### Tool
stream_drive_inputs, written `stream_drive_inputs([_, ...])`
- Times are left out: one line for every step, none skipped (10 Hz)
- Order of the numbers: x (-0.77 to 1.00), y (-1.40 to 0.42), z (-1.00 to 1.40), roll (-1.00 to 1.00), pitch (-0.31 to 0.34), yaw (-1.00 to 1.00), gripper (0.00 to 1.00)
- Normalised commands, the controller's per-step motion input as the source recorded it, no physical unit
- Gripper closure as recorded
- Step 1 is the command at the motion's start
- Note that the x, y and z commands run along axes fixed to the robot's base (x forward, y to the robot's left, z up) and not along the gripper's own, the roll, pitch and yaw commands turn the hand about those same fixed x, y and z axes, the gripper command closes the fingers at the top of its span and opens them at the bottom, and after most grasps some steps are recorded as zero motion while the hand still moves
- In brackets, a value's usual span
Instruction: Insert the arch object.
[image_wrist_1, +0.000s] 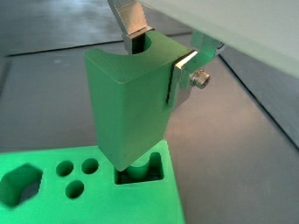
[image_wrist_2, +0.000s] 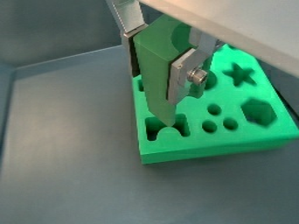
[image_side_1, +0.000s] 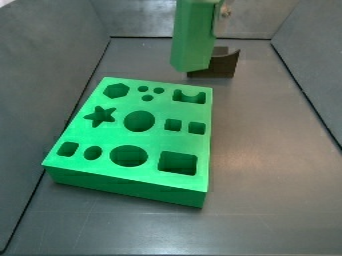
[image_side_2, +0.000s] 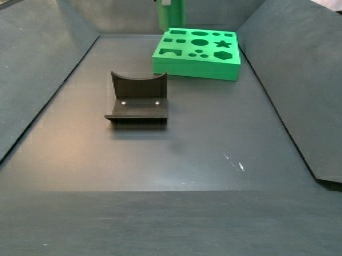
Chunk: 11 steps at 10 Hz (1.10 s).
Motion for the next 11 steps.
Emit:
stream_drive_inputs([0.02,0.0,-0.38,0.0,0.0,-1.0,1.0])
stream_drive_inputs([0.0,0.0,-0.45,0.0,0.0,-1.0,1.0])
stream_drive_inputs([0.0,0.0,-0.57,0.0,-0.021,-1.0,1.0])
stream_drive_inputs([0.13,0.0,-0.69,-0.11,-0.157,-0.88,1.0])
stream_drive_inputs([0.19,0.05,-0.57,-0.15,-0.196,-0.8,1.0])
stream_drive_inputs([0.2,0.03,-0.47,-0.15,-0.149,-0.82,1.0])
stream_drive_inputs([0.25,0.04,-0.37,-0.15,-0.124,-0.8,1.0])
stream_drive_inputs([0.25,0.0,-0.32,-0.14,-0.133,-0.74,1.0])
stream_drive_inputs([-0.01,-0.19,-0.35,-0.08,-0.184,-0.28,1.0])
stream_drive_inputs([-0.28,-0.29,-0.28,0.0,-0.191,0.0,1.0])
stream_drive_inputs([-0.37,-0.2,-0.31,0.02,-0.18,0.14,1.0])
